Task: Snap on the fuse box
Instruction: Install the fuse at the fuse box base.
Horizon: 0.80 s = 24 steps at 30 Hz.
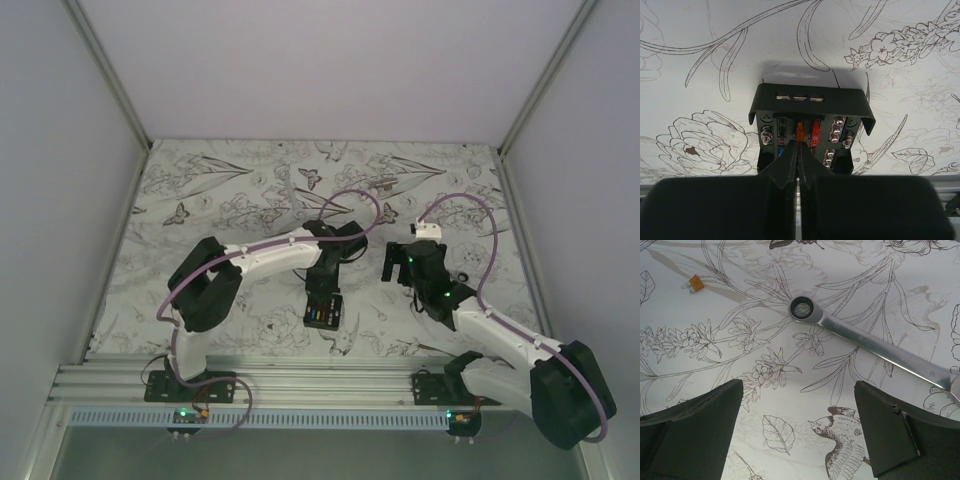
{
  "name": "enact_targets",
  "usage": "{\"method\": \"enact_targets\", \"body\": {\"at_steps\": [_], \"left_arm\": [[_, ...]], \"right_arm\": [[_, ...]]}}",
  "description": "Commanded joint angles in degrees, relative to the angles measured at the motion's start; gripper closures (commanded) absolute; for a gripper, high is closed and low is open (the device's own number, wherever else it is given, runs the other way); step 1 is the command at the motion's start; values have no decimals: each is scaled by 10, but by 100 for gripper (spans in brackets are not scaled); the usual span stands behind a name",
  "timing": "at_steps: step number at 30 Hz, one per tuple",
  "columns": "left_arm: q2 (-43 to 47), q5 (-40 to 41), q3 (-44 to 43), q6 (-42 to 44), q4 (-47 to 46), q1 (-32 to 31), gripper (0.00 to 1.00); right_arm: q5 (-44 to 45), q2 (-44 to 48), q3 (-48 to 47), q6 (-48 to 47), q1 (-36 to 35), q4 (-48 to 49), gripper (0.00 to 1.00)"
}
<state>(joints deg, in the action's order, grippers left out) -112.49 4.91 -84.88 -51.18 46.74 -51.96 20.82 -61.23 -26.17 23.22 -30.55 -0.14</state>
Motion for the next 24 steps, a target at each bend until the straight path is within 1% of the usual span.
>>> {"method": "enact_targets", "body": {"at_steps": [1, 9, 15, 20, 24], "left_arm": [[-54, 2, 15, 1, -2, 16, 100], [-56, -45, 49, 5, -30, 52, 100], [-54, -55, 64, 9, -40, 70, 100], [-41, -62, 99, -2, -62, 90, 100], [-58, -72, 90, -2, -70, 91, 100]], "right_arm": [[-5, -6, -13, 10, 5, 25, 0], [-16, -21, -17, 8, 5, 26, 0], [-20, -26, -19, 6, 5, 27, 0], [-28, -30, -19, 4, 5, 28, 0], [-44, -41, -21, 1, 5, 34, 0]]}}
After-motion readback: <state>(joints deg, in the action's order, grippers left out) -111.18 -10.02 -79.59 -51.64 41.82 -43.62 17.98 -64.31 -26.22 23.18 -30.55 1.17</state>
